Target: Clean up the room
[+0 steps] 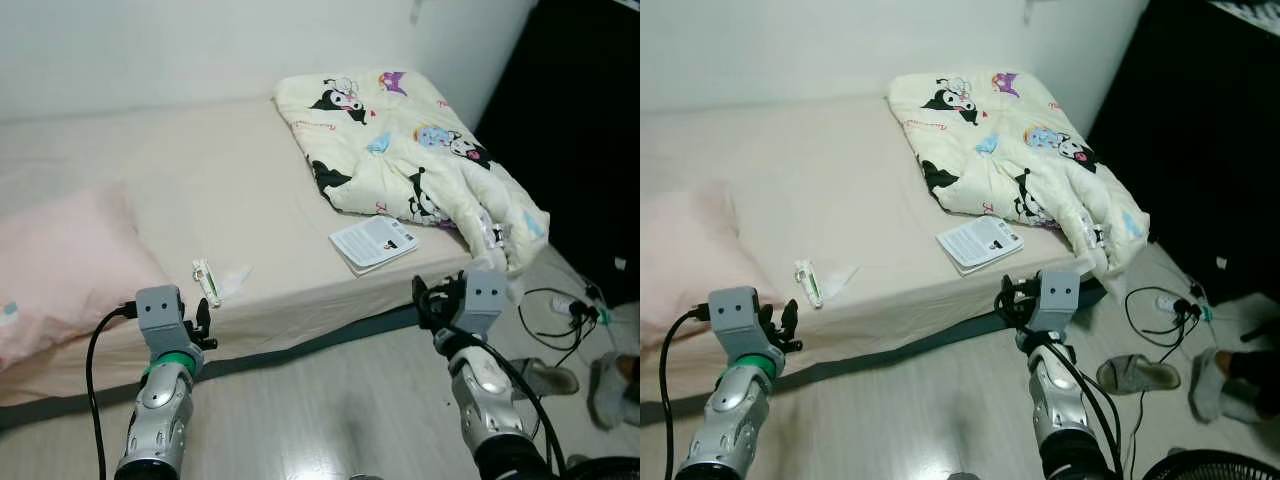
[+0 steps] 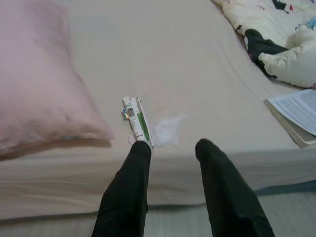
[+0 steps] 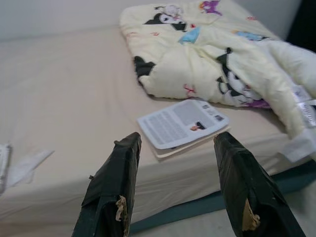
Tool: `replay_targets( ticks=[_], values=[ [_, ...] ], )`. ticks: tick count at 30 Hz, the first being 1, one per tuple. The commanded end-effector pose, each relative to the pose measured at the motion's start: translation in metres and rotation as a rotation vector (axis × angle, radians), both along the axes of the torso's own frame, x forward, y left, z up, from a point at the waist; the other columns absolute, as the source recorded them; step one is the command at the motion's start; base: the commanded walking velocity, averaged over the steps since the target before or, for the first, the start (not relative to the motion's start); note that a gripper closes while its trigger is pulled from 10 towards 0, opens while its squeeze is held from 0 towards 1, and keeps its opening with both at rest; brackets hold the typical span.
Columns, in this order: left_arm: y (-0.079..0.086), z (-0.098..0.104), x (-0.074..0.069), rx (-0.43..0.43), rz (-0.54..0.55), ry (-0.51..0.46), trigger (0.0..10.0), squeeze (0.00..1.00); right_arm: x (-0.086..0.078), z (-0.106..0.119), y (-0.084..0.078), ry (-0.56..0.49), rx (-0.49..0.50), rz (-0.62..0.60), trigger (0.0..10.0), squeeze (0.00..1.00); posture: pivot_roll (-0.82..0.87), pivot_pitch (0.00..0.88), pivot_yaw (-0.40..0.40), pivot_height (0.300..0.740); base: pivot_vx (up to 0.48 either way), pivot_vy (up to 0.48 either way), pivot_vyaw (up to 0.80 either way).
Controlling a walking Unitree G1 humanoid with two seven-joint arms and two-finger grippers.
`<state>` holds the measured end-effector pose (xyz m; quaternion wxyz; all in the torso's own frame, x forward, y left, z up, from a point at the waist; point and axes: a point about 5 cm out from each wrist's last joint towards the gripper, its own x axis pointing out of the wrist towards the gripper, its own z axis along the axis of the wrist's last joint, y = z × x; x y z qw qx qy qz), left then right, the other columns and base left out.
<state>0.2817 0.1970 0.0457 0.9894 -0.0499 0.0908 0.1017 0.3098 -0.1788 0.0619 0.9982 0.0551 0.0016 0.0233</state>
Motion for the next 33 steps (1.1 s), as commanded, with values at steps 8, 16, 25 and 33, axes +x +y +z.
replay_targets(
  ticks=[8, 16, 25, 33],
  values=[
    [-0.006, 0.033, 0.020, 0.133, -0.070, -0.116, 10.0, 0.00, 0.004, 0.001, 0.006, 0.014, 0.018, 0.008, 10.0, 0.00, -0.04, 0.034, -0.035, 0.740, 0.000, 0.000, 0.00],
    [-0.016, 0.040, 0.025, 0.160, -0.105, -0.139, 10.0, 0.00, 0.002, -0.002, 0.009, 0.030, 0.036, 0.019, 10.0, 0.00, -0.02, 0.030, -0.037, 0.740, 0.000, 0.000, 0.00],
    [-0.023, 0.037, 0.022, 0.158, -0.134, -0.123, 10.0, 0.00, 0.007, -0.001, 0.012, 0.048, 0.088, 0.017, 10.0, 0.00, -0.02, 0.042, -0.037, 0.740, 0.000, 0.000, 0.00],
    [-0.023, 0.036, 0.026, 0.159, -0.147, -0.114, 10.0, 0.00, 0.006, -0.002, 0.013, 0.050, 0.087, 0.021, 10.0, 0.00, -0.04, 0.016, -0.027, 0.740, 0.000, 0.000, 0.00]
  ],
)
